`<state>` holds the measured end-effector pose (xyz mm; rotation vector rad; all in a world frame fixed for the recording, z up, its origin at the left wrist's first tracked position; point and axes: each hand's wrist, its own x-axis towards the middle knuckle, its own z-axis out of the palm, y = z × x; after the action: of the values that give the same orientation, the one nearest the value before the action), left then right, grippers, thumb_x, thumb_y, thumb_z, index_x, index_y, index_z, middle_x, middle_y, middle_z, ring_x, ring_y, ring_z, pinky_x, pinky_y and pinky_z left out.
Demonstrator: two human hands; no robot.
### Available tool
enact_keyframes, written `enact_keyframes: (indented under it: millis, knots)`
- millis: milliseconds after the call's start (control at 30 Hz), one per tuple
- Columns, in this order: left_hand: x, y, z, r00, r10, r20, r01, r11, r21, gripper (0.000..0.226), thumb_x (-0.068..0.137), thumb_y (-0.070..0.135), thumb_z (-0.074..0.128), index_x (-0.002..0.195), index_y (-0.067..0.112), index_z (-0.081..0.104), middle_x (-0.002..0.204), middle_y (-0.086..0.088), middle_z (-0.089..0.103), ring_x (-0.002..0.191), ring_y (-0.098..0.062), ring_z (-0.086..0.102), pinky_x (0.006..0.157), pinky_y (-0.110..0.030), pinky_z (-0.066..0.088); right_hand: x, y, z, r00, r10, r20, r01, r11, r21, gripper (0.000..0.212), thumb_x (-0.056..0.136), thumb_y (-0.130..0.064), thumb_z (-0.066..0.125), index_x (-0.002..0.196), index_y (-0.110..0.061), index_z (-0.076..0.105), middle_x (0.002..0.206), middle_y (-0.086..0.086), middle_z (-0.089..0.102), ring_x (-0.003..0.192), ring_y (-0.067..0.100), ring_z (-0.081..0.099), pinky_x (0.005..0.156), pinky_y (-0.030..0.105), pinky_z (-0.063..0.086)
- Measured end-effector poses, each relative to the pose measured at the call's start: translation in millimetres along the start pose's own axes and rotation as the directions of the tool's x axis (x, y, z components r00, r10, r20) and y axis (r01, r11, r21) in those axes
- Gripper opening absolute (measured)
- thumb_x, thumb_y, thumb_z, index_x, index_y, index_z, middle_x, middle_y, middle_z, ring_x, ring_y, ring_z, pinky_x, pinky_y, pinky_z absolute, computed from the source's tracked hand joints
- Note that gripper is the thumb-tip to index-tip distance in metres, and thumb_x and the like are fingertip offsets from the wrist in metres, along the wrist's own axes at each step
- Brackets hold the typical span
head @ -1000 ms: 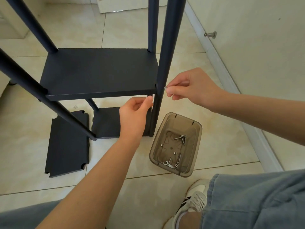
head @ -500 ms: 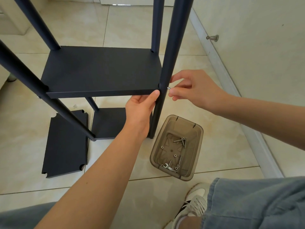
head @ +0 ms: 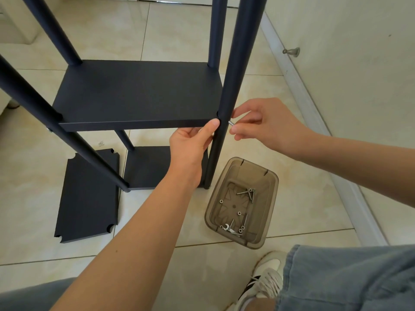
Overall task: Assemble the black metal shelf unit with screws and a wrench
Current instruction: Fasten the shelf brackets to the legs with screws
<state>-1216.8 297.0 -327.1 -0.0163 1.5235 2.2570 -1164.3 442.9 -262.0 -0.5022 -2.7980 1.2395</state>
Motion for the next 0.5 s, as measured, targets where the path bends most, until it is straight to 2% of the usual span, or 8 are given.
enact_keyframes:
  millis: [167,267,433,500]
  knots:
    - [-0.1,2.9,-1.3,1.0,-0.005,0.028,0.005,1.0,-0.023,0.012,0.091,0.011,0.071,0.103,0.013,0.072,0.102,-0.003,0.078,0.1,-0.015,0.073,0.076,-0.016,0.055,-0.2,-4.6,-2.9,1.0,0.013,-0.014,-0.011,0.996,0.09,0.01,0.086,-0.017,0.075,0.092,-0.01,0.071,0.08,0.002,0.074,0.071,0.008,0.073,0.069,0.016,0.058]
    - [-1.1,2.9,-1.0,0.999,-0.005,0.051,0.008,0.998,-0.058,0.013,0.091,0.01,0.07,0.105,0.011,0.071,0.101,-0.004,0.078,0.099,-0.014,0.073,0.075,-0.014,0.054,-1.7,-3.6,-1.5,0.999,0.032,-0.012,-0.029,0.985,0.17,0.008,0.085,-0.013,0.075,0.09,-0.009,0.071,0.08,0.005,0.075,0.071,0.011,0.073,0.067,0.017,0.058]
    - [-0.5,3.7,-1.4,0.998,-0.003,0.06,0.007,0.998,-0.069,0.011,0.092,0.009,0.069,0.103,0.012,0.071,0.095,0.001,0.078,0.097,-0.012,0.074,0.075,-0.014,0.054,-0.6,-2.0,3.8,0.999,0.007,-0.052,0.001,0.987,0.158,0.011,0.084,-0.013,0.076,0.089,-0.005,0.07,0.076,0.003,0.073,0.07,0.009,0.072,0.063,0.012,0.054]
    - [-0.2,4.2,-1.5,0.998,-0.005,0.065,0.009,0.998,-0.064,0.012,0.092,0.009,0.069,0.104,0.012,0.071,0.097,0.0,0.078,0.098,-0.013,0.073,0.076,-0.014,0.054,-0.4,-1.5,2.4,0.997,0.066,-0.028,-0.056,0.963,0.264,0.009,0.084,-0.01,0.075,0.091,-0.005,0.071,0.077,0.006,0.074,0.073,0.012,0.073,0.066,0.015,0.056]
